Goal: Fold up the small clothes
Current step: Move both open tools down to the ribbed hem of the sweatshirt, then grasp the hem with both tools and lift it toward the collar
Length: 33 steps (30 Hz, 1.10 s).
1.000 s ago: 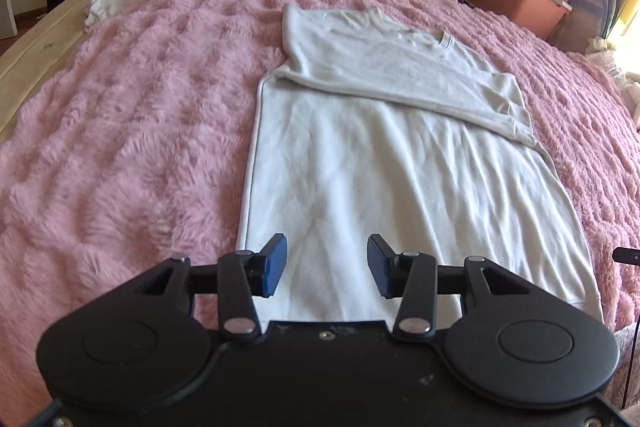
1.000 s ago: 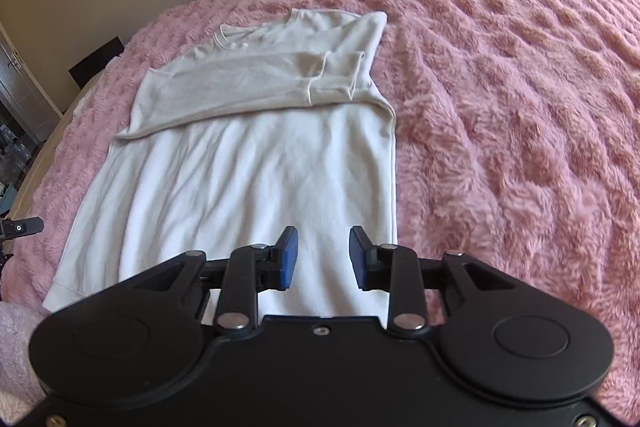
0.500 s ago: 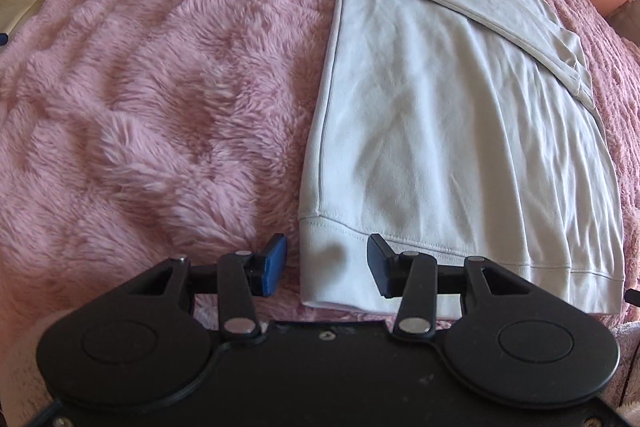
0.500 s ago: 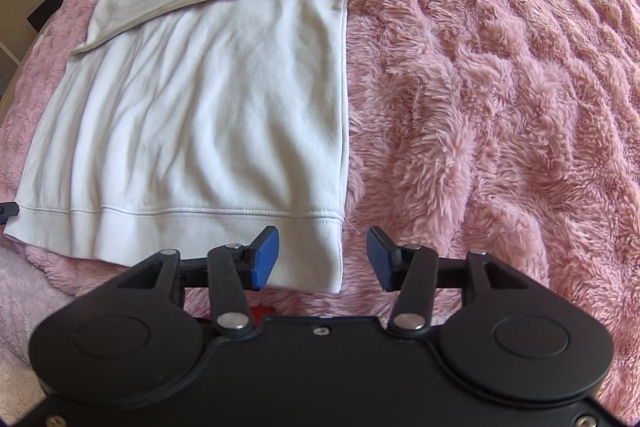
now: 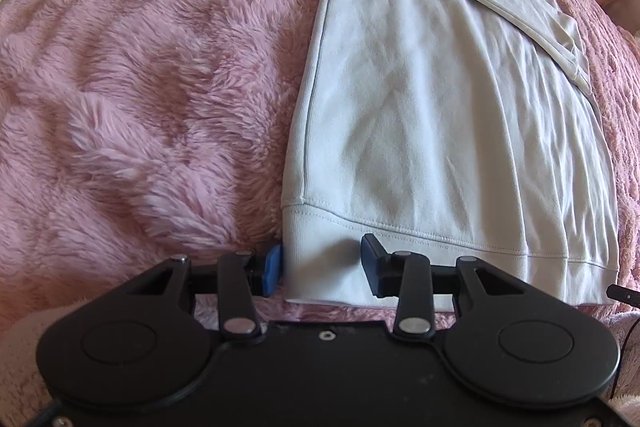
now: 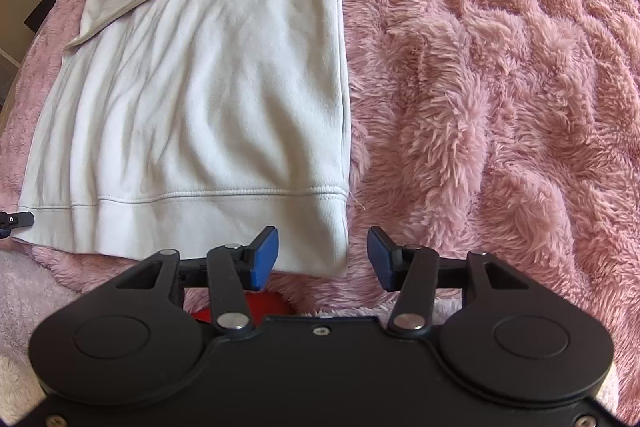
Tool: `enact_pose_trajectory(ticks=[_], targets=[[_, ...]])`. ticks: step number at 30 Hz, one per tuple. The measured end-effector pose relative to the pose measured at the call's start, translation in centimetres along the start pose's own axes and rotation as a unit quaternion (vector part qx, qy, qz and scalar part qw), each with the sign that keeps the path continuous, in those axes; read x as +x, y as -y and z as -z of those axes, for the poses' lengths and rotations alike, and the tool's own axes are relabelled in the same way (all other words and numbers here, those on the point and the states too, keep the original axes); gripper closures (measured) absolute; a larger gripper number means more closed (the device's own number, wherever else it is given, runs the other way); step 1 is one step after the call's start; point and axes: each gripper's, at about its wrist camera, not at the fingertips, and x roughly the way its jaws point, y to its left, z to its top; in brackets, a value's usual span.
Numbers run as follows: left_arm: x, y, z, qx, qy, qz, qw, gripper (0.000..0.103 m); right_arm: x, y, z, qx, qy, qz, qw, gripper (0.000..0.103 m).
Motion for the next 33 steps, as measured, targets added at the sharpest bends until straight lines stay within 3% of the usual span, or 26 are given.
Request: enact_pose_trajectory(ticks=[6,8,9,12,21,28,33], targets=[[0.6,0.3,-0.2,0.006,-0.002,0.012,0.9999,0.07,1.0,0.2,-0.4,0.016,-0.026,-0.01,1.0,0.055],[0.7,0.2,-0.2,0.007,-0.003,0.016,0.9999,0.08,1.2,0.2,-0.4,0.02,-0.031,-0.021,0.999,0.079],[0.7,0.1,-0.3,0.007,-0.002,0.019,0.9998,0.091,1.3,0.1,-0.3,0.019,-0.034,-0.023,0.999,0.093],[0.2,0.0,-0.3,0.009,0.003,0.033,0.9994,0.101,0.8,-0.2,-0.1,0.014,-0.024,-0.024,0.999,0.093],[-2.9,0.0,-1.9,0.0,0.026,0.091,0.9955,0.102,-3.6,-0.7,-1.6,0.013,0.03,-0.082,0.996,0.094],[-6.2,1.2,-7.3,0.003,0.079,0.145,0.9863,0.102,-6.7,-1.1,-6.2,0.031,0.101,-0.129,0.986,0.094],[-7.3,2.4,-13.1,0.025,0.12,0.138,0.9828,0.102,-7.6,-1.2,-10.6,0.029,0.167,-0.116,0.979,0.094]])
